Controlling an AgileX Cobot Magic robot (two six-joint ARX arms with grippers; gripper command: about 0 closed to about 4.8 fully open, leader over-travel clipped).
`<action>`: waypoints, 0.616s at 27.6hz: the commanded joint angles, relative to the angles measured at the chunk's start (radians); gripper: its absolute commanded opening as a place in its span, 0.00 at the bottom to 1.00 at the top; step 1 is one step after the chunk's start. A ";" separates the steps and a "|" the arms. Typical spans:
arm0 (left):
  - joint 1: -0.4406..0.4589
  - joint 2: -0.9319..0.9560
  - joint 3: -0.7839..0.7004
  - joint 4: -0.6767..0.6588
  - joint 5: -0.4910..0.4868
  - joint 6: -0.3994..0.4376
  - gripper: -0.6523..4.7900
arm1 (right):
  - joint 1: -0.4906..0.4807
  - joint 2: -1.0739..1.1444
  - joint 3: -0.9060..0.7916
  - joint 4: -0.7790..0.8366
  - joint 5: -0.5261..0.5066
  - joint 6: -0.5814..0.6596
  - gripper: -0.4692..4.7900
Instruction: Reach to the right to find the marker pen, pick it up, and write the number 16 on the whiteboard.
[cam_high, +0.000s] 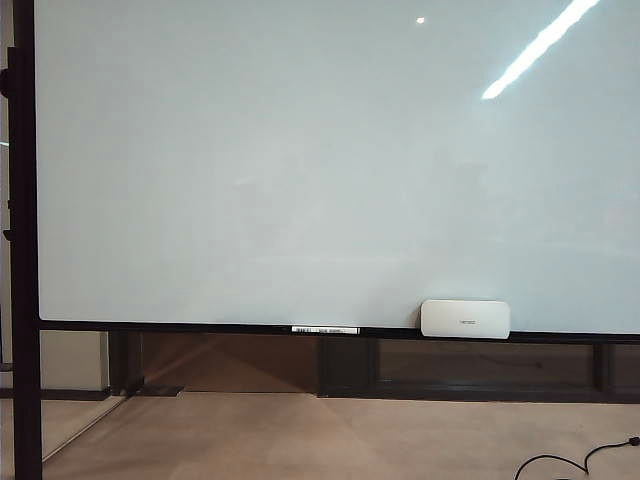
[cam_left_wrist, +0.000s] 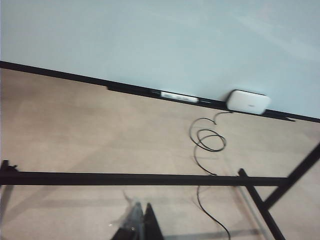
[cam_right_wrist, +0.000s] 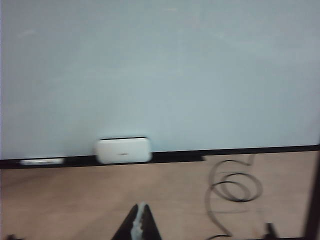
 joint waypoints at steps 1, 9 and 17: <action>0.000 0.001 0.002 0.010 0.078 0.006 0.11 | 0.002 0.001 0.003 0.009 -0.057 0.084 0.09; -0.002 0.001 0.003 0.094 0.229 0.005 0.11 | 0.001 0.001 0.003 0.000 -0.074 0.252 0.09; -0.083 0.001 0.003 0.140 0.277 0.006 0.11 | 0.000 0.001 0.006 0.004 -0.072 0.240 0.15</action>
